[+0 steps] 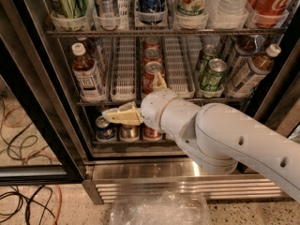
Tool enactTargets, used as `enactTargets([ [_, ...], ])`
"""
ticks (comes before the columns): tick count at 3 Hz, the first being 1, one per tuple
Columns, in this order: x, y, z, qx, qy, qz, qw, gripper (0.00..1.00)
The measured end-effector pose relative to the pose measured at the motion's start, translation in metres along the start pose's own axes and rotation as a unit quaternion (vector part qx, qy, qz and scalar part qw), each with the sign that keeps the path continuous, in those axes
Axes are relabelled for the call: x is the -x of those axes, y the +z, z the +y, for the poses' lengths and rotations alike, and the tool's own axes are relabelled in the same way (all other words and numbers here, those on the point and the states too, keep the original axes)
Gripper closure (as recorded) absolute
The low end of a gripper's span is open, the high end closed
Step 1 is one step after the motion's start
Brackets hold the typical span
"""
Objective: Pick blue plastic bottle from middle shelf of fridge
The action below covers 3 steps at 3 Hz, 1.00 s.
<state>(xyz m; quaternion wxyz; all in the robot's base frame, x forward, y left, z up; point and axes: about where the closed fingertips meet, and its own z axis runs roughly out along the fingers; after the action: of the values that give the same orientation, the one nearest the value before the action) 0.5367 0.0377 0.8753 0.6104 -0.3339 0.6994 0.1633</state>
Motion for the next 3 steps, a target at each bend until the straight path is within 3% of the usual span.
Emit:
enactTargets([
  [2,0.0032,0.0045,0.0066,0.012,0.005,-0.009,0.9999,0.00],
  [3,-0.0061,0.0060,0.0066,-0.002,0.005,-0.025,0.9997,0.00],
])
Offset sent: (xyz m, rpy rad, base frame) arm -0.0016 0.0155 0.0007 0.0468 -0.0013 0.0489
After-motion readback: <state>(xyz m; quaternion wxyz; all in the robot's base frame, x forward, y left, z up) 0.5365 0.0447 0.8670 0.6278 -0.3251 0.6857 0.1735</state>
